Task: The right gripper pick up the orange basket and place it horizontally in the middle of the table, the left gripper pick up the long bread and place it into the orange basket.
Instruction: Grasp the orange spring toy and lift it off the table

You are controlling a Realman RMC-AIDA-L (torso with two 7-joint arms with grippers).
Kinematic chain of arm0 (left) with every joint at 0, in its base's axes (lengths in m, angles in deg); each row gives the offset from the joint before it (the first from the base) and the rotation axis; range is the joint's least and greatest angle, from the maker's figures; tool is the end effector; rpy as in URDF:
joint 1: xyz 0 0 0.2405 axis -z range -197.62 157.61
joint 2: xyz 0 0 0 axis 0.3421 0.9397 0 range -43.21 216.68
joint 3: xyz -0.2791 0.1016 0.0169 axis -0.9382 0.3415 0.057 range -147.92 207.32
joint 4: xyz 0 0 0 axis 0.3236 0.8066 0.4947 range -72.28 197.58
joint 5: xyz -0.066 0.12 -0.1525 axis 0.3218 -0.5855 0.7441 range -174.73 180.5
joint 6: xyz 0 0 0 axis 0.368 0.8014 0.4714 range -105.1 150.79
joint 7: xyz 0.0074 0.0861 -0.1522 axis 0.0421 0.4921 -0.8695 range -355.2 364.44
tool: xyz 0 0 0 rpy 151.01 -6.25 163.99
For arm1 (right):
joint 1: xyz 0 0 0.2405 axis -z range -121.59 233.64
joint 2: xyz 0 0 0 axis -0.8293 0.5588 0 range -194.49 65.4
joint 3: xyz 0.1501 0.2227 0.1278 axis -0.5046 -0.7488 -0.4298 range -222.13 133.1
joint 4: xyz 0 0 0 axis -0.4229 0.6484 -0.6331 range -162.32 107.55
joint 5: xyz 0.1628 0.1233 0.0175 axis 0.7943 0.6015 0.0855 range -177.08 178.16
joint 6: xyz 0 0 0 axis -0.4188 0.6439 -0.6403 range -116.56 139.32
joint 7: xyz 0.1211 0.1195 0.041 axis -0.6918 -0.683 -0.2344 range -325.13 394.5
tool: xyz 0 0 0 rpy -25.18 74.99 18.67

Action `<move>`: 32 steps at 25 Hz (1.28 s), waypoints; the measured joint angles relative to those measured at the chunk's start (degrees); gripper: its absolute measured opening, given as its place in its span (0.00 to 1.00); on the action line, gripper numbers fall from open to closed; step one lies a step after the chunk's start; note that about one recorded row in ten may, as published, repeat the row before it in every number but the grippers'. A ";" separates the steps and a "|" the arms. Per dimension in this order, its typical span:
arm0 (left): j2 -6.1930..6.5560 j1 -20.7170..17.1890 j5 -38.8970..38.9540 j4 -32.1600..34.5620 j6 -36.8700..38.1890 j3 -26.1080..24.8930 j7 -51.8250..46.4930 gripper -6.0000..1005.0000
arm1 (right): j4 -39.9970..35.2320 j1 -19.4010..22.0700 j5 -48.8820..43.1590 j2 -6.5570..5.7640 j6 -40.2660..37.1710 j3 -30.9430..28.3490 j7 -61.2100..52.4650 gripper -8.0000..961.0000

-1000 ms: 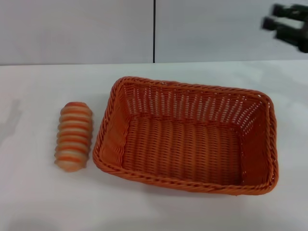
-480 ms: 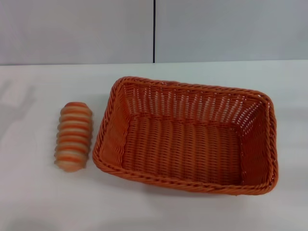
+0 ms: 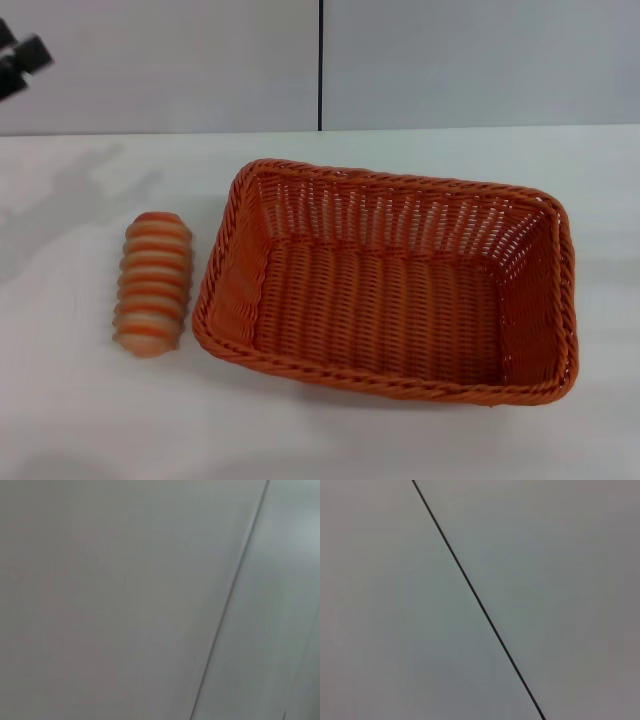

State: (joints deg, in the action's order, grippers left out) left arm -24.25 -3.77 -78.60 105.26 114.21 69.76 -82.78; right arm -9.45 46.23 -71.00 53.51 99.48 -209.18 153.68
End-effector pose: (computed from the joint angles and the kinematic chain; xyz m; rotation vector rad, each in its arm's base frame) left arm -0.3210 0.3353 0.0941 -2.1862 -0.7192 -1.1143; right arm 0.4178 0.2660 0.0756 -1.3962 0.8072 1.1591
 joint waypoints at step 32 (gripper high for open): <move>-6.89 1.92 -26.88 1.02 -15.77 -0.10 2.97 0.83 | -1.98 0.47 -0.31 0.07 0.02 -0.22 -0.38 0.49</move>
State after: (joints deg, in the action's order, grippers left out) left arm -31.14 -1.85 -105.48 106.28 98.44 69.66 -79.81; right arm -11.43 46.71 -71.31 53.58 99.49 -209.40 153.30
